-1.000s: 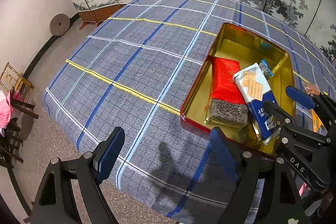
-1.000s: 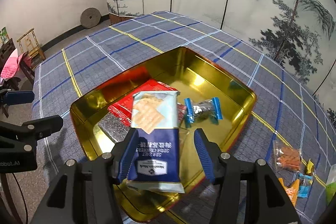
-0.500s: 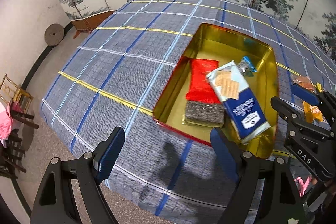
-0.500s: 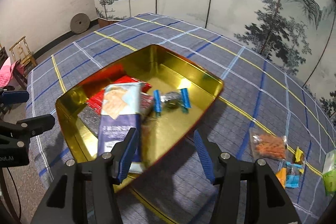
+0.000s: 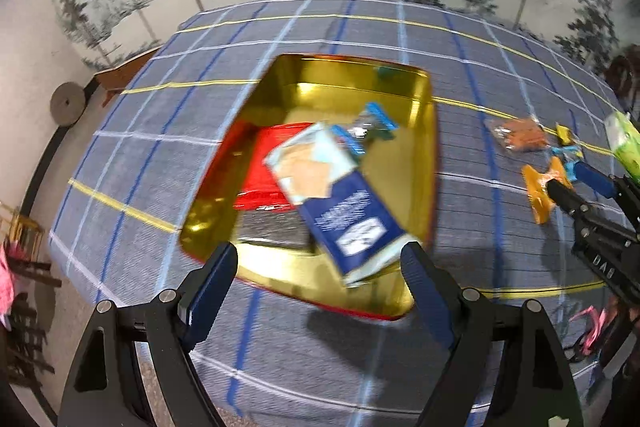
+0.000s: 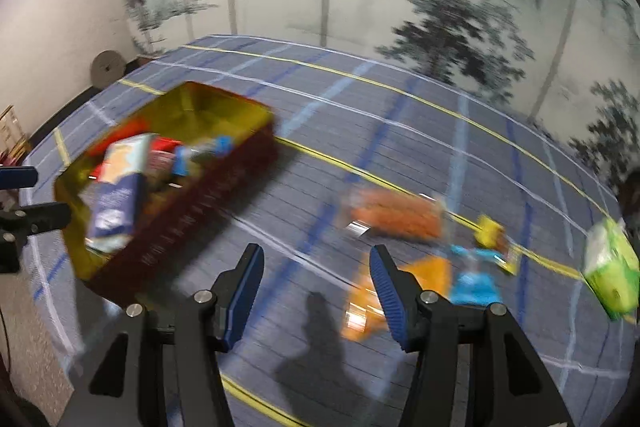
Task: Organize snacks
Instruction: 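Grasp the teal-ended clear snack bag with the right gripper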
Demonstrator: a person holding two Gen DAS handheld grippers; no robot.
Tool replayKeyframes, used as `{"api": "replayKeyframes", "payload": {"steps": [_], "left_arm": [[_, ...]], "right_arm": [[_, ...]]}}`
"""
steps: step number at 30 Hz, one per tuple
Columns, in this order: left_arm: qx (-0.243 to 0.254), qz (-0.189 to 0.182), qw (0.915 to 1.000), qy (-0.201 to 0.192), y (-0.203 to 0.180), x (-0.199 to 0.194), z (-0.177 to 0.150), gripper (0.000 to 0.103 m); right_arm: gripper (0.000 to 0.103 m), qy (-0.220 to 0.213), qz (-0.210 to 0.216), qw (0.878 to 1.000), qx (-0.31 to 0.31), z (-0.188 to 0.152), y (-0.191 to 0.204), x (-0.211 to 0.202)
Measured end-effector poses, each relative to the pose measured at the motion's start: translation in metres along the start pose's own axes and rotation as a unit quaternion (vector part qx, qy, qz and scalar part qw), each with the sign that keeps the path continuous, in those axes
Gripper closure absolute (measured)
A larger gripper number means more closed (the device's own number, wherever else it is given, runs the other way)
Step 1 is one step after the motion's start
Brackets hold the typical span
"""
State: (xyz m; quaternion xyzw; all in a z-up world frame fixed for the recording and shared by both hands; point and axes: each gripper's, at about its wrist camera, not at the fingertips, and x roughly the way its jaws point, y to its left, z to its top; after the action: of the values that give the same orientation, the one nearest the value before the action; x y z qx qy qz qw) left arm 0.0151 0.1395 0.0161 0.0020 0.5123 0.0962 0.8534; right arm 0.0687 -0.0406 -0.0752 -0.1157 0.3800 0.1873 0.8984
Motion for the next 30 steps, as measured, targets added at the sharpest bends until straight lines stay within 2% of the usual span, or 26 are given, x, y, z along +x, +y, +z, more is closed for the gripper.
{"api": "replayKeyframes", "payload": {"steps": [6, 11, 15, 18, 20, 24, 27, 29, 30], "left_arm": [[0.028, -0.013, 0.9995, 0.004, -0.032, 0.007, 0.007, 0.021], [0.043, -0.019, 0.9988, 0.012, -0.050, 0.015, 0.009, 0.021], [0.056, -0.022, 0.9981, 0.011, -0.062, 0.019, 0.012, 0.021], [0.068, -0.024, 0.9974, 0.008, -0.071, 0.022, 0.014, 0.021], [0.078, -0.026, 0.9966, 0.004, -0.079, 0.024, 0.016, 0.021], [0.094, -0.035, 0.9949, 0.003, -0.091, 0.030, 0.020, 0.021], [0.106, -0.041, 0.9935, -0.001, -0.102, 0.033, 0.022, 0.021], [0.113, -0.045, 0.9925, -0.003, -0.109, 0.034, 0.023, 0.021], [0.116, -0.047, 0.9921, -0.004, -0.112, 0.035, 0.024, 0.021]], "right_arm": [[0.047, 0.016, -0.035, 0.997, 0.064, -0.022, -0.076, 0.000], [0.047, 0.024, -0.044, 0.995, 0.090, -0.027, -0.114, 0.006], [0.047, 0.025, -0.033, 0.995, 0.090, -0.022, -0.119, 0.018], [0.050, 0.026, -0.037, 0.995, 0.093, -0.018, -0.121, 0.028], [0.057, 0.032, -0.035, 0.994, 0.101, -0.015, -0.123, 0.037], [0.057, 0.039, -0.029, 0.993, 0.109, -0.013, -0.128, 0.050], [0.062, 0.047, -0.022, 0.993, 0.108, -0.013, -0.127, 0.058], [0.071, 0.048, -0.026, 0.993, 0.106, -0.014, -0.126, 0.062], [0.072, 0.044, -0.028, 0.993, 0.102, -0.015, -0.125, 0.062]]}}
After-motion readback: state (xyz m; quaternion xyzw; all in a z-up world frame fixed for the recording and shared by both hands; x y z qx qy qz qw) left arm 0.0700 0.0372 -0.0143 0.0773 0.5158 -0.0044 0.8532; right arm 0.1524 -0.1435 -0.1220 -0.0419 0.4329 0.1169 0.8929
